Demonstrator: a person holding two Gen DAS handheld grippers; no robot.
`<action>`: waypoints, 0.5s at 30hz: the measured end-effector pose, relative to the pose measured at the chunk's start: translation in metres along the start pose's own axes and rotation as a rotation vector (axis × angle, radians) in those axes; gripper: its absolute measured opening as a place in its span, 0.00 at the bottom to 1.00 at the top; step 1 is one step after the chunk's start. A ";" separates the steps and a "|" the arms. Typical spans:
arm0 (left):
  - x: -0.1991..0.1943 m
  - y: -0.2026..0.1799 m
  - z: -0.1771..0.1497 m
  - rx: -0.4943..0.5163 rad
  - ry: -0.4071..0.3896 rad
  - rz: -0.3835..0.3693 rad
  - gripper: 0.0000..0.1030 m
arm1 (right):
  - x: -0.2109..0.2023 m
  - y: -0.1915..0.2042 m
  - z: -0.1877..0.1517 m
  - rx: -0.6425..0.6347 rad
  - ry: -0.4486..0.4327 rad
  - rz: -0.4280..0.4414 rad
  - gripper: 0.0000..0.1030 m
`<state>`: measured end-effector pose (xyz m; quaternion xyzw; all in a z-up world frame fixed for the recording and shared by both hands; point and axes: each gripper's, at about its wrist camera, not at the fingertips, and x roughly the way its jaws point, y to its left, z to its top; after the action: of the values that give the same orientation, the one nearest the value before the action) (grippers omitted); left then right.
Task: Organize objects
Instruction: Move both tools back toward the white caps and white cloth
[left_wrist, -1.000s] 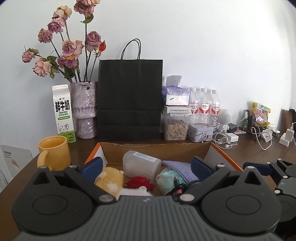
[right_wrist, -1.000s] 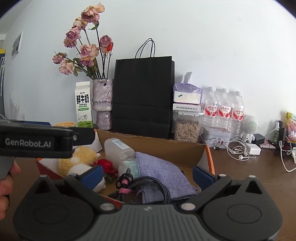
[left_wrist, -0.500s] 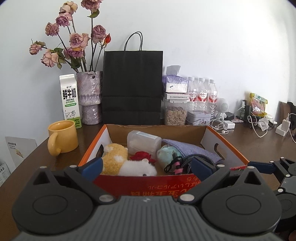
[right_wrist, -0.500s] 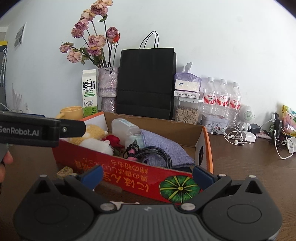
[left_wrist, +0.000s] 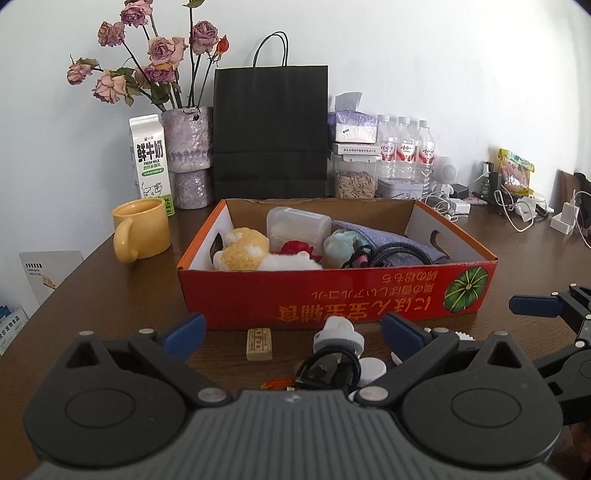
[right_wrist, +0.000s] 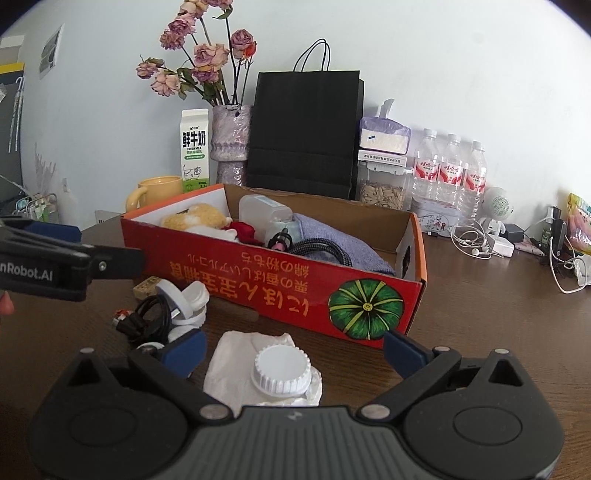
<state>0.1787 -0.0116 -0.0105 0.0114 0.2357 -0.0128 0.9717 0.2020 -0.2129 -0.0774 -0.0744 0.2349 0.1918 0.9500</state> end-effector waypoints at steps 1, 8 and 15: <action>-0.001 0.000 -0.002 0.000 0.005 0.001 1.00 | -0.001 0.000 -0.001 -0.003 0.004 0.004 0.97; -0.008 0.002 -0.014 0.006 0.045 -0.004 1.00 | 0.006 0.001 -0.005 -0.011 0.048 0.041 0.83; -0.011 -0.006 -0.027 0.029 0.084 -0.036 1.00 | 0.018 -0.001 -0.006 0.011 0.088 0.063 0.59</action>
<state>0.1563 -0.0167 -0.0299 0.0215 0.2765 -0.0332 0.9602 0.2145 -0.2092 -0.0909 -0.0702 0.2796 0.2169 0.9327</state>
